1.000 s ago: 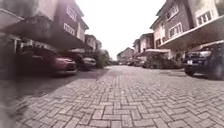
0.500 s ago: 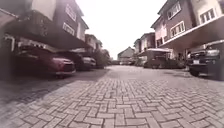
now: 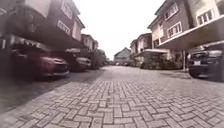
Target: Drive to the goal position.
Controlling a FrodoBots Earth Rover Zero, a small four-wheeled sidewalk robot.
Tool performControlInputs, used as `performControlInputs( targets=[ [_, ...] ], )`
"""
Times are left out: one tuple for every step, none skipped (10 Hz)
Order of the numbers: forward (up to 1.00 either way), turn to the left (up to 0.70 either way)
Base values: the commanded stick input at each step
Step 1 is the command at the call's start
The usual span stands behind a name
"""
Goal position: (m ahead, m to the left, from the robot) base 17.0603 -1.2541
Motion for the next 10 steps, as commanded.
performControlInputs(
  targets=[
    [0.69, 0.03],
    [0.69, 0.03],
    [0.69, 0.03],
    [0.69, 0.03],
    [0.69, 0.03],
    [0.69, 0.03],
    [0.69, 0.03],
    [0.69, 0.03],
    [0.69, 0.03],
    [0.69, 0.03]
  ],
)
